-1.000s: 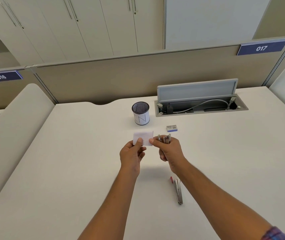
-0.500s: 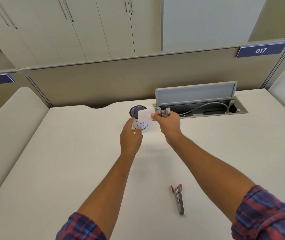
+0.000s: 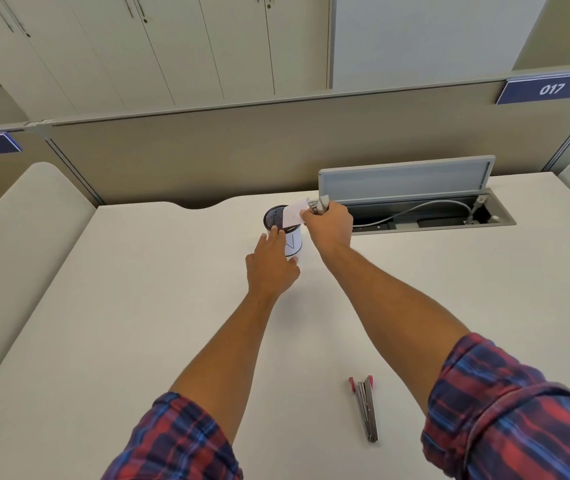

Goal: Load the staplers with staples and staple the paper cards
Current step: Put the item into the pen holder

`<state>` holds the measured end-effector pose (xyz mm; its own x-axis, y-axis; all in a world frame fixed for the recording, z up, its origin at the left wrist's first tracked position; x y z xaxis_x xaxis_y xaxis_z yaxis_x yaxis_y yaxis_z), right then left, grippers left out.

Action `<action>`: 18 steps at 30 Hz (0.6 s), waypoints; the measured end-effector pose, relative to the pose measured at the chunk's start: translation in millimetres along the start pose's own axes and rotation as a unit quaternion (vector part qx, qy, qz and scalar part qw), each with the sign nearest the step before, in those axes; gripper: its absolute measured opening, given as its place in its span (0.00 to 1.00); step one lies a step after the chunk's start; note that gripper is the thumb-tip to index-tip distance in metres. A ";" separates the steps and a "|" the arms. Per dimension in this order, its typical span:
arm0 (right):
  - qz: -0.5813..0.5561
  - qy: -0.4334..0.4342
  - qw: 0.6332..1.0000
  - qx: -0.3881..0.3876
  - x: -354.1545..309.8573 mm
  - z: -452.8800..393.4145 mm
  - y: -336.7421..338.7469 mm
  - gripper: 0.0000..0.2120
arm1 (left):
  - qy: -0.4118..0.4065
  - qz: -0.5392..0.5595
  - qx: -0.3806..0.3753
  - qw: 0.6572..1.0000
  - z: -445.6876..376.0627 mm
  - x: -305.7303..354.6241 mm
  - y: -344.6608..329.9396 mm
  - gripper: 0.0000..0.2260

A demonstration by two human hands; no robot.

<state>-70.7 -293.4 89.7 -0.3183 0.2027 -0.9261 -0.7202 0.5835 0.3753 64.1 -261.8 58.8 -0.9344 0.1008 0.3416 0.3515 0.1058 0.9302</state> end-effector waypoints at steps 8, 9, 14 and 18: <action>0.060 0.021 0.997 -0.047 -4.1 -12.5 -16.3 0.13 | -0.002 -0.001 0.005 1.000 -7.7 -3.4 -0.6 0.29; 0.061 0.022 0.996 -0.055 -4.7 -12.9 -17.4 0.14 | -0.003 0.002 0.005 1.000 -7.6 -3.7 -1.2 0.30; 0.073 0.028 0.994 -0.072 -5.9 -6.5 -13.7 0.18 | -0.011 0.002 0.017 1.000 -4.5 -3.2 -2.2 0.30; 0.030 0.014 0.996 -0.081 -4.4 14.3 1.9 0.20 | 0.005 0.066 0.036 0.997 6.4 9.1 1.4 0.26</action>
<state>-61.8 -282.0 93.9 -0.3796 0.2104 -0.9009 -0.7884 0.4361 0.4340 56.5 -254.4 62.4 -0.8798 0.1093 0.4626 0.4749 0.1628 0.8648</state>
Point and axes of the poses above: each hand's wrist, its own z-axis away from the middle knuckle, its own y-axis out of the back of the hand, x = y × z, the point moved 2 cm from there along -z, towards the middle knuckle, and after that the axes turned 10 degrees about x, right-handed, at the moved point
